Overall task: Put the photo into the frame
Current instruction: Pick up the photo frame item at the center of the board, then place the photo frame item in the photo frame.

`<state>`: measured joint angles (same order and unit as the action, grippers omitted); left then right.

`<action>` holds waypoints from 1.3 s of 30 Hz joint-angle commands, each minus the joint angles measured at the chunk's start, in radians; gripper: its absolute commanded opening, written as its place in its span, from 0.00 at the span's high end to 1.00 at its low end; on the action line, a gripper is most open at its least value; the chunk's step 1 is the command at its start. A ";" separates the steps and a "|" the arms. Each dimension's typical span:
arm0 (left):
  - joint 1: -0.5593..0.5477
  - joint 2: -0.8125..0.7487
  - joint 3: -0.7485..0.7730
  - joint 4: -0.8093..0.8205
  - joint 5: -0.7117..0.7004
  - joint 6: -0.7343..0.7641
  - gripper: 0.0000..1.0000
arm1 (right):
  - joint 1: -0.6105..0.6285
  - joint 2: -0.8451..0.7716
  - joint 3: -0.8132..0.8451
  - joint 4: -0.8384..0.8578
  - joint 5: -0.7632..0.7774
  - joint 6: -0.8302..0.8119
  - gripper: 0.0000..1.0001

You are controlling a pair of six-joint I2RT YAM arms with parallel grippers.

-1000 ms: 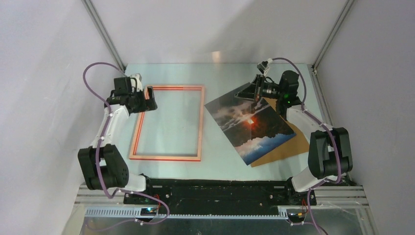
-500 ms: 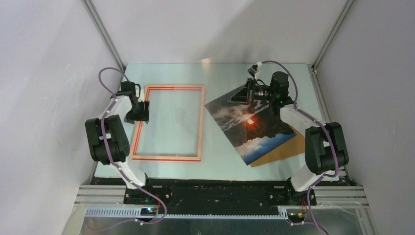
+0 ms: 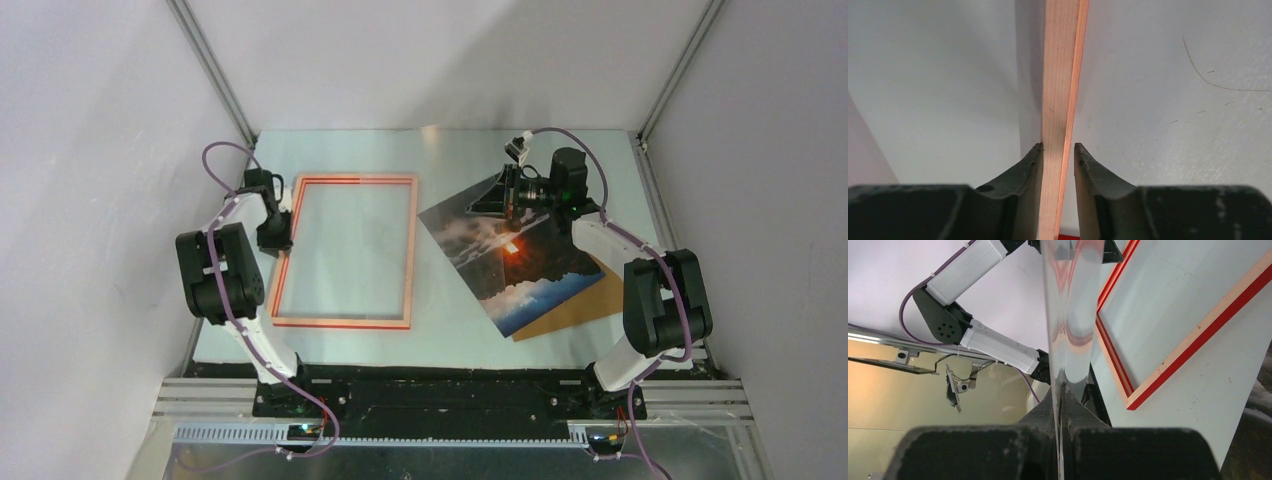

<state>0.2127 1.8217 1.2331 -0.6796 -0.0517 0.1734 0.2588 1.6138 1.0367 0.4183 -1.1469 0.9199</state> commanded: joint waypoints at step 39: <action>-0.122 -0.200 -0.226 0.007 0.262 -0.085 1.00 | -0.045 0.056 0.061 0.109 0.012 0.042 1.00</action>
<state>0.1284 1.6505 1.0309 -0.6426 0.1623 0.0879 0.2138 1.6276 1.0431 0.4465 -1.1358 0.9340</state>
